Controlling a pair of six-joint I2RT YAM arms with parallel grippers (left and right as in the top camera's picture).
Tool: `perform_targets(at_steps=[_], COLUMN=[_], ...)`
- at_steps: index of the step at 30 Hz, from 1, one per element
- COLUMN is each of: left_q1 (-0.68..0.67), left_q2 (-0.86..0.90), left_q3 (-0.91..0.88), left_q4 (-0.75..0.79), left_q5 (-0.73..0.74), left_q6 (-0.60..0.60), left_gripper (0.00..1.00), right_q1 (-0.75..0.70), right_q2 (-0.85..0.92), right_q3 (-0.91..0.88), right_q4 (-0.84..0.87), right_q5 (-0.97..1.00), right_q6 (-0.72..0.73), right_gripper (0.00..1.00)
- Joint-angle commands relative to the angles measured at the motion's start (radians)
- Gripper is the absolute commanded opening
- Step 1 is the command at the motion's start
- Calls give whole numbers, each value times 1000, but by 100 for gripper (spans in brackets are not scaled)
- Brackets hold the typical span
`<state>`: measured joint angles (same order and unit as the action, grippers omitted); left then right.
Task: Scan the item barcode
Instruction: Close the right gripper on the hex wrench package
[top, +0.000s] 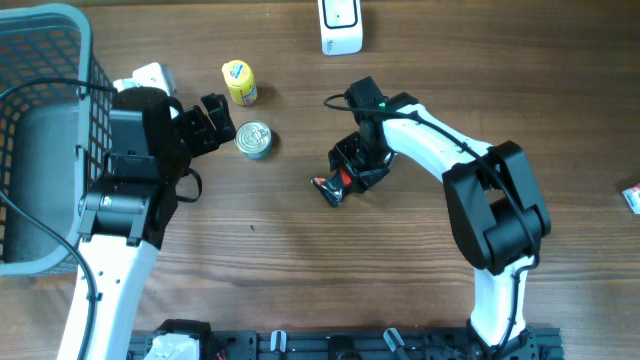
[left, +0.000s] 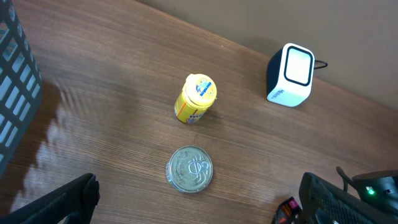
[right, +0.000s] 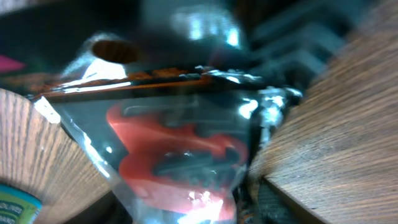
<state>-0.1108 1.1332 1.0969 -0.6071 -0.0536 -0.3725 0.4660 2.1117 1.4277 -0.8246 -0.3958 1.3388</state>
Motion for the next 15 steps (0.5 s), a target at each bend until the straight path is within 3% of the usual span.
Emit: perform_targets(at_steps=[1, 8, 15], left_q1=[5, 5, 5], left_q2=[-9, -9, -9], left_q3=[0, 0, 0], left_q4=[-3, -5, -10], left_q5=[8, 8, 8], left_q6=[-10, -9, -9], left_gripper=[100, 100, 100], right_q1=[8, 8, 8], right_q2=[51, 51, 51], right_q3=[-2, -2, -2], right_q4=[9, 23, 27], right_q5=[30, 29, -8], right_q6=[-6, -72, -162], right_gripper=[45, 24, 22])
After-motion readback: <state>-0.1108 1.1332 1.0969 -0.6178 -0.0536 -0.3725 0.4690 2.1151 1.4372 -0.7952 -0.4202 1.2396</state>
